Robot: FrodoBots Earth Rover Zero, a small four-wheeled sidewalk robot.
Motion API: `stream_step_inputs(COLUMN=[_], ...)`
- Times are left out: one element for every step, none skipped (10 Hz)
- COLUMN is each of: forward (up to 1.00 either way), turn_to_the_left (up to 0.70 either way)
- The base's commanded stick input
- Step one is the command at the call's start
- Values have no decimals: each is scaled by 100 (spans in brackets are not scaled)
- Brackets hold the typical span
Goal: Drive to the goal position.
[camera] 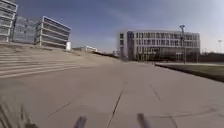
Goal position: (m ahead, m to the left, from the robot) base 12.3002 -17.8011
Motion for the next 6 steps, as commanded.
stream_step_inputs(forward=[70, 70, 70, 70, 70, 70], turn_to_the_left=[0, 0, 0, 0, 0, 0])
